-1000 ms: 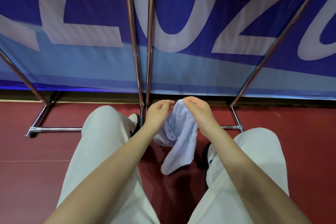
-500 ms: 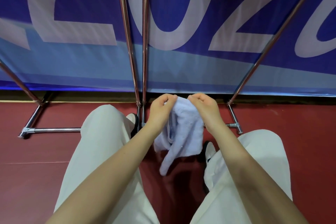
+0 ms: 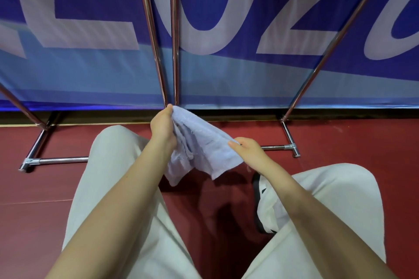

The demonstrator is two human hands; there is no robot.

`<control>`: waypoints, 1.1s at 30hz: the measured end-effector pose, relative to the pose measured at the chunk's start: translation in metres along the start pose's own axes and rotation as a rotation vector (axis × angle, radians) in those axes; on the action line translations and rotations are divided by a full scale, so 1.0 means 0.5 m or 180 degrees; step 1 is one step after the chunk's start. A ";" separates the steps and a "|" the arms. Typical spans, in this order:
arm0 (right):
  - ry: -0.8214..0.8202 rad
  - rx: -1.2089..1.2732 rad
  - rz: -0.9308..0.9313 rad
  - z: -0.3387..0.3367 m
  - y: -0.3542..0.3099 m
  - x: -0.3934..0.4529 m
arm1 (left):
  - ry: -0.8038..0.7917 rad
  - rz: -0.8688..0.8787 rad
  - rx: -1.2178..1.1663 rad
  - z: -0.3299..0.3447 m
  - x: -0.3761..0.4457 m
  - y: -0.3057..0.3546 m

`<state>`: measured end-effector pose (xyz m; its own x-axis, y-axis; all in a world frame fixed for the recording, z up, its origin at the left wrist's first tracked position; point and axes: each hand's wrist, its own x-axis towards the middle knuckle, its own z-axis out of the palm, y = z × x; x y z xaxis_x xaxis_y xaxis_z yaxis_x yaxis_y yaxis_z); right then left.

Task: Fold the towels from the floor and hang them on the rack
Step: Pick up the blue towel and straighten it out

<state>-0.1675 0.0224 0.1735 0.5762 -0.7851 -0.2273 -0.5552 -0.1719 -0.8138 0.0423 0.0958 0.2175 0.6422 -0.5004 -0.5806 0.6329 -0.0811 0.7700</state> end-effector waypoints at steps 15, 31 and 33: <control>0.1439 0.1742 0.0755 -0.022 -0.017 -0.008 | 0.0116 0.0967 0.1396 -0.010 0.024 -0.041; 0.1941 0.1221 0.0505 -0.027 -0.041 0.016 | -0.0094 0.0387 0.1399 0.044 -0.027 -0.051; 0.1840 0.1344 0.0405 -0.025 -0.053 0.022 | -0.0334 0.0564 0.1451 0.042 -0.040 -0.069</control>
<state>-0.1542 0.0108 0.1992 0.0488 -0.9927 -0.1099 -0.2507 0.0943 -0.9635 -0.0015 0.0904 0.2080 0.6609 -0.6229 -0.4186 0.2495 -0.3436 0.9053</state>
